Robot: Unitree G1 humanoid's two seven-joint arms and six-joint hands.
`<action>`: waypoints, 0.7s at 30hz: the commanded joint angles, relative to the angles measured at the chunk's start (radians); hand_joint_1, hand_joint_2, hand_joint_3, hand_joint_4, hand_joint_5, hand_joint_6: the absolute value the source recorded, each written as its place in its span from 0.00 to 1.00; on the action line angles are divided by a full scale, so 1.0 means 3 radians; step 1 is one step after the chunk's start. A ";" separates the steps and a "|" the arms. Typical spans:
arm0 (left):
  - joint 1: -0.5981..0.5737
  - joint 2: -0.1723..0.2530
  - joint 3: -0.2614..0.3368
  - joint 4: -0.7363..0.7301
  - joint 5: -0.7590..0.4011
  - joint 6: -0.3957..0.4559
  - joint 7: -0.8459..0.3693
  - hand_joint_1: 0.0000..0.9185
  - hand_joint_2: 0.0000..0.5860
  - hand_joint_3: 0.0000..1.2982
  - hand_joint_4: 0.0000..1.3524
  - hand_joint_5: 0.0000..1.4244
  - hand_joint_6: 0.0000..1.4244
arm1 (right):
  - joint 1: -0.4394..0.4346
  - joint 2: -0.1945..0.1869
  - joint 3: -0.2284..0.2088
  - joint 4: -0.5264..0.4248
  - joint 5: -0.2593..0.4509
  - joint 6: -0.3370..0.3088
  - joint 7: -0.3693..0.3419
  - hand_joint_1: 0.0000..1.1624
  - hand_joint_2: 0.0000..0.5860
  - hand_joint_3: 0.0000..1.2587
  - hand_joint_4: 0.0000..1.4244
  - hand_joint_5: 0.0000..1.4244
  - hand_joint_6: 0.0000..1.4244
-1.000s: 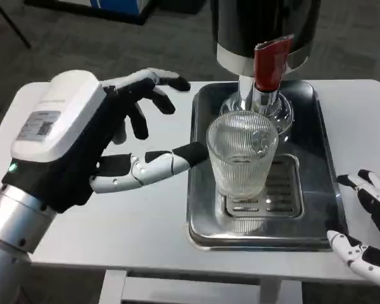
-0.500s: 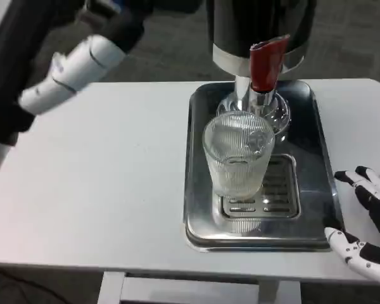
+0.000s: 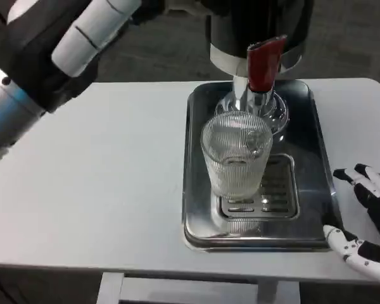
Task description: Grasp the cup under the faucet to collect the drink, then remove the cup.
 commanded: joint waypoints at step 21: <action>-0.0366 -0.0156 -0.0310 0.0692 0.0165 -0.0081 -0.0253 0.00 0.20 0.22 0.18 0.24 0.20 | 0.0004 -0.0022 -0.0052 -0.0011 0.0045 0.0033 -0.0039 0.33 0.84 0.09 0.00 0.00 0.03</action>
